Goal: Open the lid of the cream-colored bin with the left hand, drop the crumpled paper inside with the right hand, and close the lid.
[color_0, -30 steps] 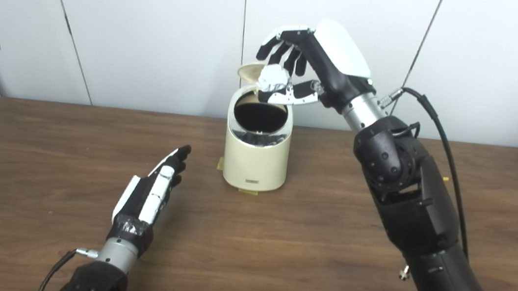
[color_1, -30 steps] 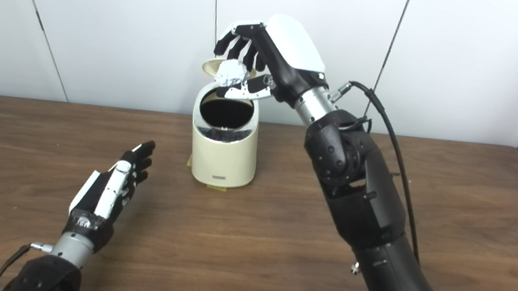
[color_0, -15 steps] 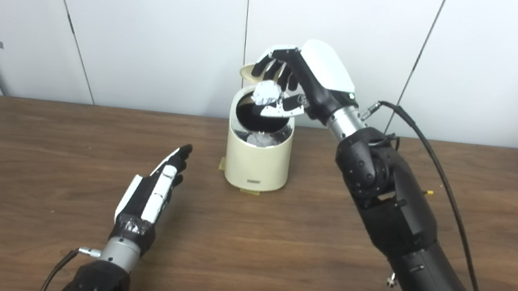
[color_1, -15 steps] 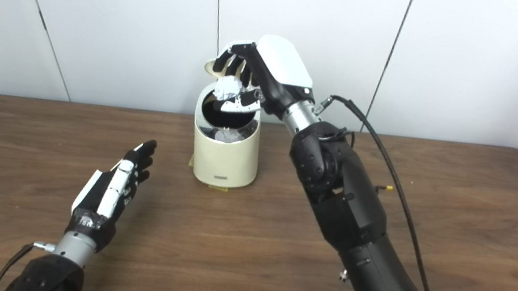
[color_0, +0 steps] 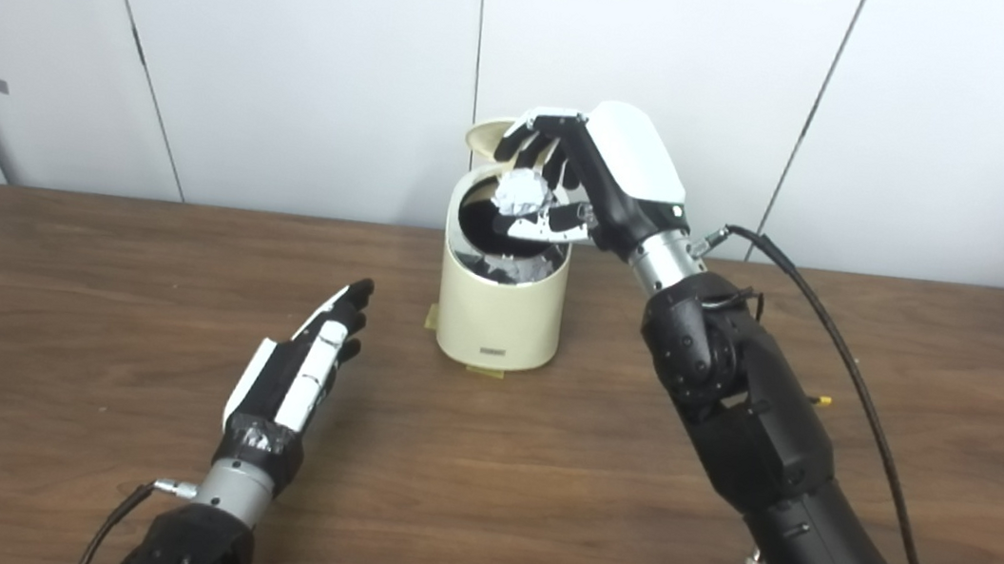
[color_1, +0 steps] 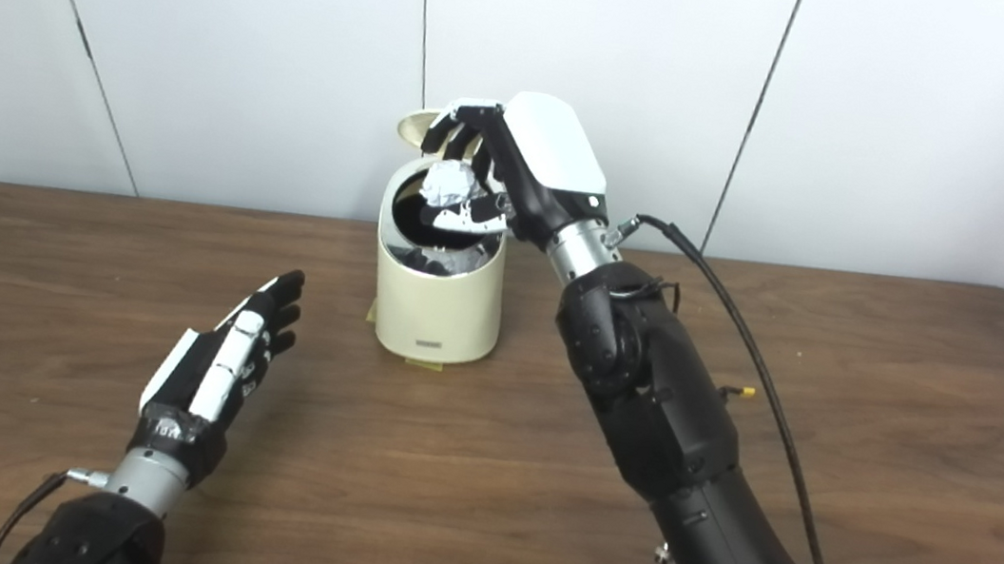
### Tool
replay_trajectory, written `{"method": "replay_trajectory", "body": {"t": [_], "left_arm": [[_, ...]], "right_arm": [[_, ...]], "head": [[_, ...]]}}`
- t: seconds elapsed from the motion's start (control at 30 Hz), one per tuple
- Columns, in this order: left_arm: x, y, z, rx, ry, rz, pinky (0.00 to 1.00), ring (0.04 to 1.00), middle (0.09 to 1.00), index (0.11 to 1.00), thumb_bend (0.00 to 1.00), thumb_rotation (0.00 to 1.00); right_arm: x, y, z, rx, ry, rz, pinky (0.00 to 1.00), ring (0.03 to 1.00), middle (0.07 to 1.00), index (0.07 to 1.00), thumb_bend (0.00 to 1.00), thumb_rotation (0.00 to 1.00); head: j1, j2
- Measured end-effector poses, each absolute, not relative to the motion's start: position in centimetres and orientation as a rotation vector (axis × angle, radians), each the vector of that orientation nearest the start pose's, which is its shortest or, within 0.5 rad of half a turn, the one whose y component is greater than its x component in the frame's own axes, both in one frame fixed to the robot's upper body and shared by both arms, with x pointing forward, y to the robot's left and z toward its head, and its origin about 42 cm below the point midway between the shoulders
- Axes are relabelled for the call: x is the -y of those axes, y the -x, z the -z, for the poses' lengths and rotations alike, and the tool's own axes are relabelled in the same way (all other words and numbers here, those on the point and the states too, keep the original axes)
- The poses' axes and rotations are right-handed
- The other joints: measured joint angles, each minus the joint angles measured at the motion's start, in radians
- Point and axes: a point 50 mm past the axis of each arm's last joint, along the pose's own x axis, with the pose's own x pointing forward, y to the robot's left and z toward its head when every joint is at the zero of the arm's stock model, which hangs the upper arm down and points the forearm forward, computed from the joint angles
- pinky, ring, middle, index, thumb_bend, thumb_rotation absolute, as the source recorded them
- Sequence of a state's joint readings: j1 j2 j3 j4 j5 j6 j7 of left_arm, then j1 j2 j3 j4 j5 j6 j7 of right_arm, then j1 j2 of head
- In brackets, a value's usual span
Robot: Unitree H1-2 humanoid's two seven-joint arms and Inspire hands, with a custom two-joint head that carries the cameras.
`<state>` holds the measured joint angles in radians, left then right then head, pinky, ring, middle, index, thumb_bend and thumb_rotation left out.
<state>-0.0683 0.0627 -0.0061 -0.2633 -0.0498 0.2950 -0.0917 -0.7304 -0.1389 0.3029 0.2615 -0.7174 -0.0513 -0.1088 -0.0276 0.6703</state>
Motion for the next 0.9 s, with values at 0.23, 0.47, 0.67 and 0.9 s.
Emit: {"method": "replay_trajectory", "body": {"t": [0.23, 0.47, 0.67, 0.9], "left_arm": [[-21.5, -29.8, -16.7, 0.034, -0.011, 0.123, 0.97, 0.986, 0.985, 0.962, 0.56, 0.87], [-21.6, -29.9, -16.7, 0.036, 0.003, 0.125, 0.95, 0.972, 0.978, 0.962, 0.56, 0.85], [-21.7, -30.0, -16.9, 0.041, 0.006, 0.121, 0.96, 0.979, 0.981, 0.960, 0.56, 0.86], [-21.6, -30.1, -16.7, 0.037, 0.007, 0.123, 0.96, 0.977, 0.978, 0.956, 0.57, 0.85]], "right_arm": [[11.8, -46.2, -28.3, 0.666, 0.947, -0.141, 0.33, 0.424, 0.525, 0.560, 0.49, 0.00], [11.9, -46.2, -27.9, 0.659, 1.004, -0.159, 0.60, 0.665, 0.658, 0.498, 0.52, 0.11], [11.8, -46.1, -27.7, 0.657, 1.023, -0.169, 0.62, 0.704, 0.708, 0.496, 0.52, 0.13], [11.8, -46.1, -27.6, 0.648, 1.036, -0.177, 0.60, 0.688, 0.699, 0.496, 0.52, 0.13]], "head": [[0.005, 0.006], [0.009, 0.003], [0.011, 0.005], [0.003, 0.005]]}}
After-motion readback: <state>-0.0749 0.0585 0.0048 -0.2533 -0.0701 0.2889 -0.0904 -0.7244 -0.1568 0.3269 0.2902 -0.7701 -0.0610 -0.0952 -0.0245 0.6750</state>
